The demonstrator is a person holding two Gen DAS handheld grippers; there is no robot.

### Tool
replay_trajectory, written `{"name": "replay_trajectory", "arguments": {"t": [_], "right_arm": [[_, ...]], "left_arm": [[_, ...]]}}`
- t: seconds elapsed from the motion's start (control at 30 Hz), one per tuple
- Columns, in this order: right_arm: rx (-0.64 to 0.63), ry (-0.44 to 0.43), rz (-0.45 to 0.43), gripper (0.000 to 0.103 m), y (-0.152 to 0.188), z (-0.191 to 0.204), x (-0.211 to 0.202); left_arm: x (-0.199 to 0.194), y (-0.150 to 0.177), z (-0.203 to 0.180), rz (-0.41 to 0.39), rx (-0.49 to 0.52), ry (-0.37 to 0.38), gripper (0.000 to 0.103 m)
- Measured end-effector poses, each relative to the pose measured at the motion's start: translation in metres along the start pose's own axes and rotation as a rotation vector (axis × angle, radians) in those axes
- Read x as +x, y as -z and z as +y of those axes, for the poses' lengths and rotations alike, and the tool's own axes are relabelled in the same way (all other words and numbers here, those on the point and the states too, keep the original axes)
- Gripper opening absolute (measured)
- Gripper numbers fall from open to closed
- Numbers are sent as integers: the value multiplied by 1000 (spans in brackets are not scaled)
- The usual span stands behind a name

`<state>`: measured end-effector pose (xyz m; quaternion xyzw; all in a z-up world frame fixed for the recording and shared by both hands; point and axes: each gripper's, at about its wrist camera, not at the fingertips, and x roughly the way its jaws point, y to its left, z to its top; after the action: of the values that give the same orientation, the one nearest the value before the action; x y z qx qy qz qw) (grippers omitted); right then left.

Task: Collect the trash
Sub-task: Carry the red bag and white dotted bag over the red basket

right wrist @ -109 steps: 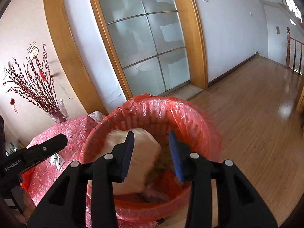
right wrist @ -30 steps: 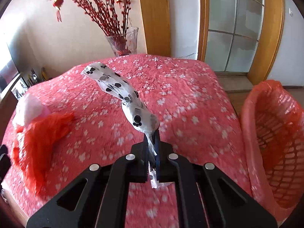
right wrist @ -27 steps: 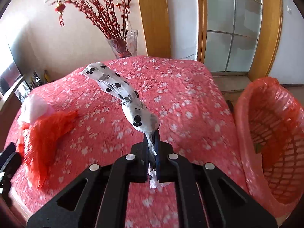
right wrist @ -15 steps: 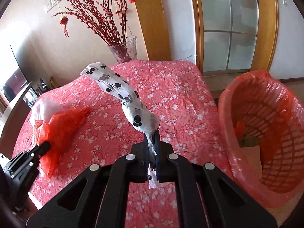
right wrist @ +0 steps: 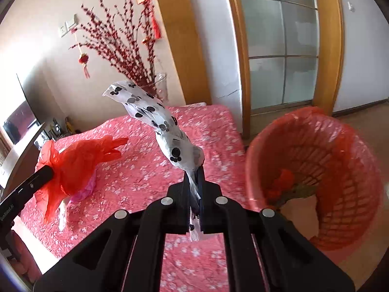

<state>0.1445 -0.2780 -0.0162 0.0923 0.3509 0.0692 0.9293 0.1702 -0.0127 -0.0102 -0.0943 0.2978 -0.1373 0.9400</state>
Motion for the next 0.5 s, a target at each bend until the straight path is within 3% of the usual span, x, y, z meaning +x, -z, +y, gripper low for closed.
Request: {"name": "replay_trajectory", "arguments": {"t": [0.5], "right_arm": [[108, 104, -72, 6, 2, -71, -42]], "left_arm": [[28, -7, -84, 27, 66, 178, 4]]}}
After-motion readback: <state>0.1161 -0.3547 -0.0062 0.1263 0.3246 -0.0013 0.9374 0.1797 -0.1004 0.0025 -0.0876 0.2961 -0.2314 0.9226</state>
